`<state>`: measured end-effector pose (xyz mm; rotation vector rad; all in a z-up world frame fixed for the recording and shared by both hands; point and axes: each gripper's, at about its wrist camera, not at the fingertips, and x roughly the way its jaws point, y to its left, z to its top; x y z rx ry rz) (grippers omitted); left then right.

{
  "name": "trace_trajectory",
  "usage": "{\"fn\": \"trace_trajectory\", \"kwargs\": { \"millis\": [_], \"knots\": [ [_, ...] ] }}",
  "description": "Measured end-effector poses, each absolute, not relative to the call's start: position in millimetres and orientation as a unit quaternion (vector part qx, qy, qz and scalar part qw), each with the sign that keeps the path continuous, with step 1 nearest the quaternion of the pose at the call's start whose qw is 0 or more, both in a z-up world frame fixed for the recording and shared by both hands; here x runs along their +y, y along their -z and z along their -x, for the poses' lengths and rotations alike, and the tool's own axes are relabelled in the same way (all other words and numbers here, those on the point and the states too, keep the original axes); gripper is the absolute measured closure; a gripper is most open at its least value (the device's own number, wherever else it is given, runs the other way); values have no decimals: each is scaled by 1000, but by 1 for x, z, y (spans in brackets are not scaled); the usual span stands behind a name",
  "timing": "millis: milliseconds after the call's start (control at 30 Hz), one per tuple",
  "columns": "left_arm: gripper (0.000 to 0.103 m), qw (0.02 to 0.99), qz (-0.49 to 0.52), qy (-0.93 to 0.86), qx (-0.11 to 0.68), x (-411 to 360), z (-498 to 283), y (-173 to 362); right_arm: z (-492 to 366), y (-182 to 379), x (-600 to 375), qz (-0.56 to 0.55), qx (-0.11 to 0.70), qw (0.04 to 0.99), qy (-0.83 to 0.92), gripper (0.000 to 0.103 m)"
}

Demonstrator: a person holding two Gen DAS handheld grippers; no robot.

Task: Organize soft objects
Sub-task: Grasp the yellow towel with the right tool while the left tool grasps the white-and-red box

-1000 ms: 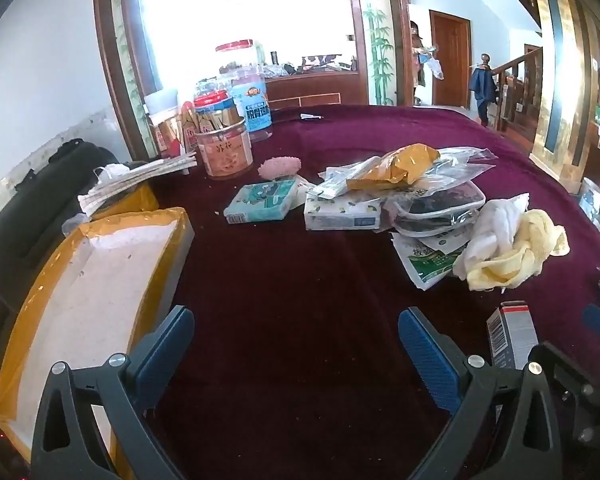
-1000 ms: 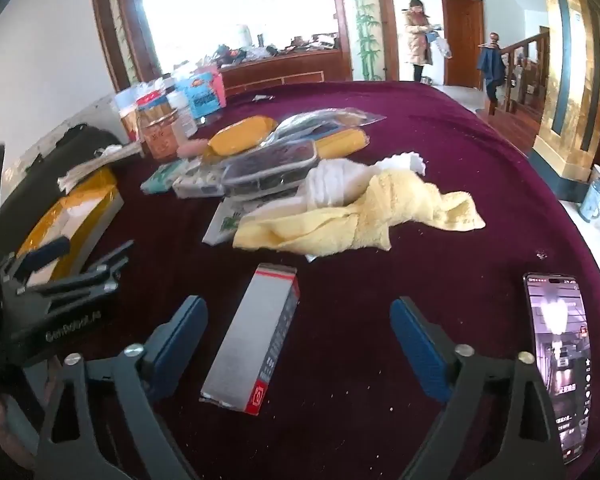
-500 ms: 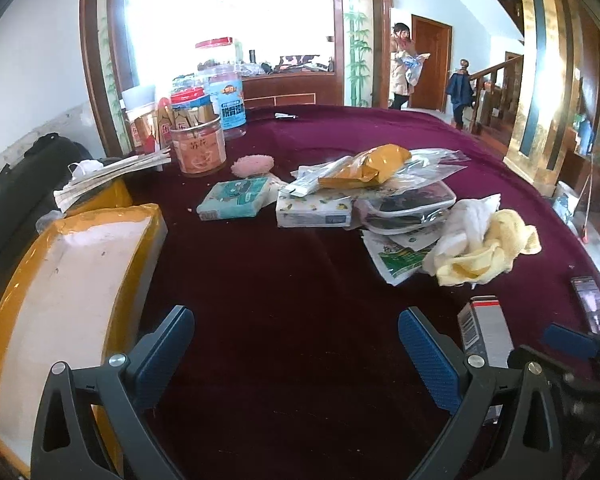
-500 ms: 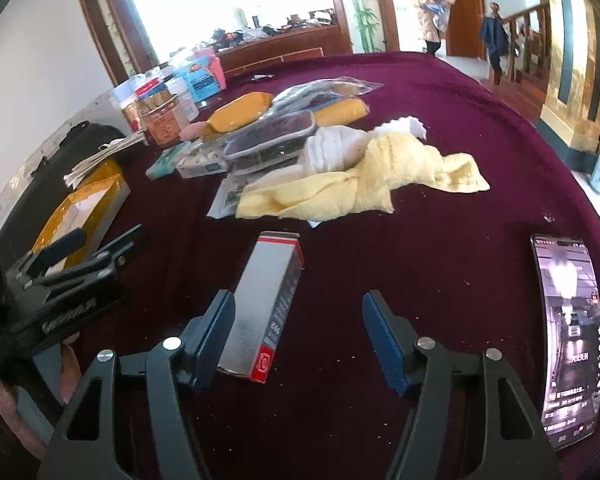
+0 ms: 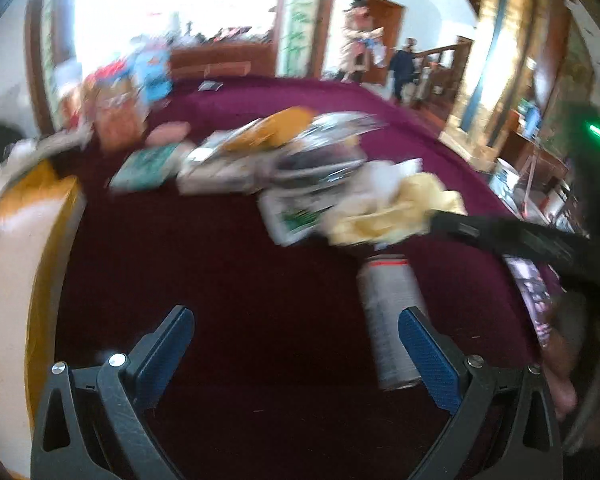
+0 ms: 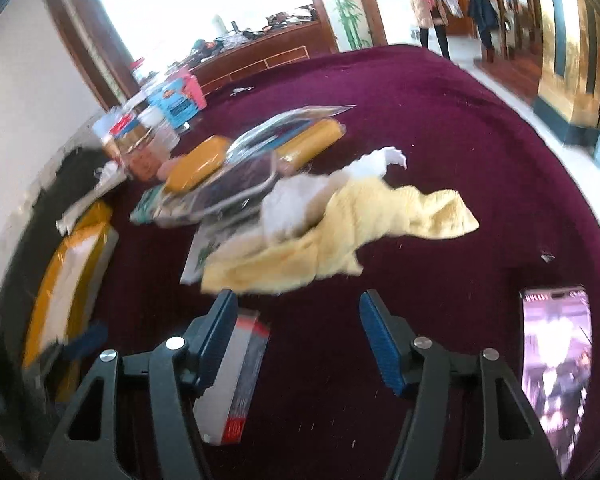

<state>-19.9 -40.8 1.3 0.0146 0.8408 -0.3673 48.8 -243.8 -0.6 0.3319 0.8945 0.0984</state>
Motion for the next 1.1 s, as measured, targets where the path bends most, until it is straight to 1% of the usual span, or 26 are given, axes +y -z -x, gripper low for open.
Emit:
{"fn": "trace_trajectory", "kwargs": {
  "millis": [67,100,133,200,233,267,333,367,400,467,533,567,633,667,700,767,800,833,967,1033,1100],
  "knots": [
    [0,901,-35,180,393,-60,27,-10,-61,3,-257,-192,439,877,-45,40],
    [2,899,-47,188,393,-72,29,-12,-68,5,-266,-219,439,870,-50,40],
    [6,893,-63,196,399,-86,28,-11,-72,6,-271,-230,442,866,-51,40],
    [30,885,-91,187,417,-105,22,-2,-82,10,-278,-249,449,857,-47,40],
    [29,878,-104,178,432,-112,16,5,-85,11,-278,-250,449,856,-47,40],
    [31,874,-88,186,441,-112,12,8,-89,12,-279,-250,451,855,-44,40],
    [42,868,-55,193,453,-106,8,9,-94,15,-280,-263,451,851,-49,40],
    [54,870,-47,195,450,-103,9,8,-100,18,-281,-277,453,846,-57,40],
    [63,875,-46,193,442,-100,11,6,-104,20,-281,-283,455,842,-57,40],
    [68,880,-53,181,435,-94,15,4,-112,27,-276,-285,461,839,-47,40],
    [68,881,-53,178,435,-88,18,3,-119,35,-271,-288,468,835,-38,40],
    [68,881,-45,174,438,-85,18,3,-118,34,-271,-286,454,843,-31,40],
    [64,878,-32,175,444,-82,15,5,-119,34,-268,-276,453,847,-26,44],
    [52,875,-27,178,448,-83,15,5,-118,34,-269,-279,453,846,-27,55],
    [34,873,-28,183,452,-85,17,4,-117,35,-271,-284,457,842,-28,65],
    [18,874,-43,189,445,-92,21,2,-113,37,-276,-293,461,836,-40,69],
    [14,877,-49,189,439,-93,23,2,-109,37,-277,-291,461,837,-47,70],
    [13,883,-56,183,430,-96,25,0,-105,36,-279,-289,459,839,-52,70],
    [13,882,-79,183,428,-110,23,5,-84,27,-286,-286,437,849,-79,71],
    [24,879,-97,171,434,-118,20,11,-78,20,-288,-286,426,854,-83,71],
    [62,875,-115,158,443,-123,15,20,-72,10,-290,-271,410,868,-73,71]
  ]
}}
